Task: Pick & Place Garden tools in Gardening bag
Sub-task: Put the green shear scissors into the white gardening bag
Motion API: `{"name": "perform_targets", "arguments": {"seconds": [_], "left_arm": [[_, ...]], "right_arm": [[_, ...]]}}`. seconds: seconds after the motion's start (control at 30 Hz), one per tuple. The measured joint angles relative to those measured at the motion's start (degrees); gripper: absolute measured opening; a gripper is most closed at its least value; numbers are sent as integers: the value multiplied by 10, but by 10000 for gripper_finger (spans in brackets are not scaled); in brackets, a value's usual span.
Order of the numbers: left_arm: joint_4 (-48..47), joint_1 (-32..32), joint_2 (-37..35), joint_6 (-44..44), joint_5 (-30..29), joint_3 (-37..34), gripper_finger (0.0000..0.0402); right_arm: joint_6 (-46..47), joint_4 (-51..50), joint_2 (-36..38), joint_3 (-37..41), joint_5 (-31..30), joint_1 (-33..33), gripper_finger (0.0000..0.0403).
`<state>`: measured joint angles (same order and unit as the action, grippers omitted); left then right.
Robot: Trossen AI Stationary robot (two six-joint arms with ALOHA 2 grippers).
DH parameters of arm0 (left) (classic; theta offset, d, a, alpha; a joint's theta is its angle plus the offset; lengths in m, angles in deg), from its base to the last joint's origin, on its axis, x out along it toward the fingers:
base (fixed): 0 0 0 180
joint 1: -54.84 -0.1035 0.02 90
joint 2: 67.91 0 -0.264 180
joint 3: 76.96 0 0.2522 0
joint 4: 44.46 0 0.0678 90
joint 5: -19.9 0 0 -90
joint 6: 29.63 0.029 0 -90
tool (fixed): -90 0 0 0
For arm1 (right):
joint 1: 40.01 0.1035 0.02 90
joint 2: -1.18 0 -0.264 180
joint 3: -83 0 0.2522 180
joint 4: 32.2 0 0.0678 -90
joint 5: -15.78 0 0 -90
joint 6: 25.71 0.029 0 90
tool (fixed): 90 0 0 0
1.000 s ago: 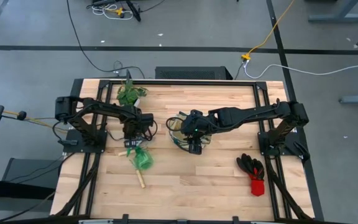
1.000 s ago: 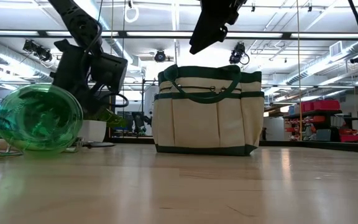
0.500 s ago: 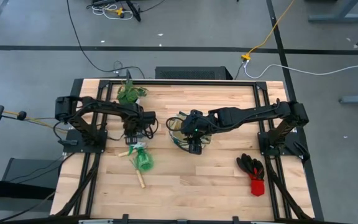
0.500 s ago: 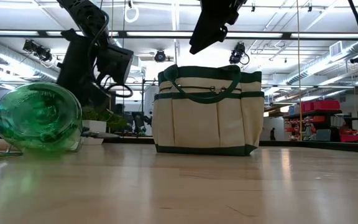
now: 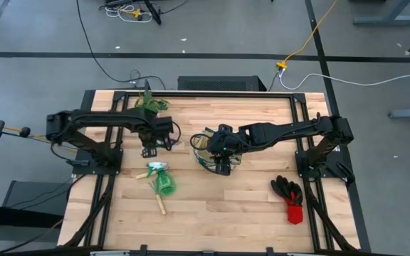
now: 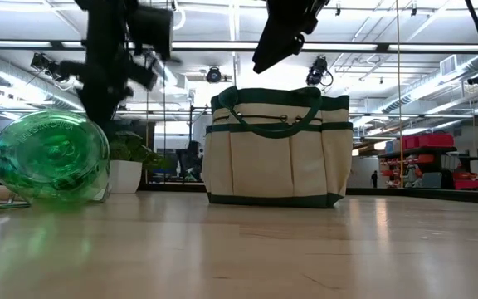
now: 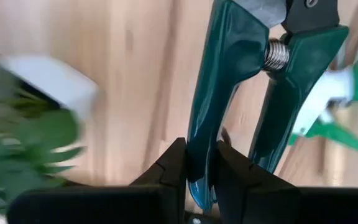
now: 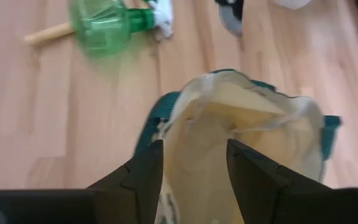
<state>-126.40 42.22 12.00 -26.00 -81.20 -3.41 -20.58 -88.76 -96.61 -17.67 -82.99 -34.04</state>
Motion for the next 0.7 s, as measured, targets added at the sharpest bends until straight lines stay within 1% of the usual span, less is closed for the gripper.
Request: {"name": "perform_targets", "arguments": {"seconds": [0.2,0.3,0.4,0.5,0.6,0.7], "left_arm": [[15,0,-86,-4,-25,30,59],[48,0,-121,-13,-36,39,59],[102,0,-148,-15,-39,40,59],[147,0,-164,-15,-40,40,59],[181,0,-168,-15,-47,40,59],[204,0,-168,-8,-53,40,59]], "right_arm": [[0,18,0,0,-28,0,178],[1,51,0,0,-28,0,178],[1,92,0,0,-28,0,178],[-6,136,0,0,-35,0,178],[-14,172,0,0,-65,0,178],[-22,202,0,0,-107,-2,178]]}}
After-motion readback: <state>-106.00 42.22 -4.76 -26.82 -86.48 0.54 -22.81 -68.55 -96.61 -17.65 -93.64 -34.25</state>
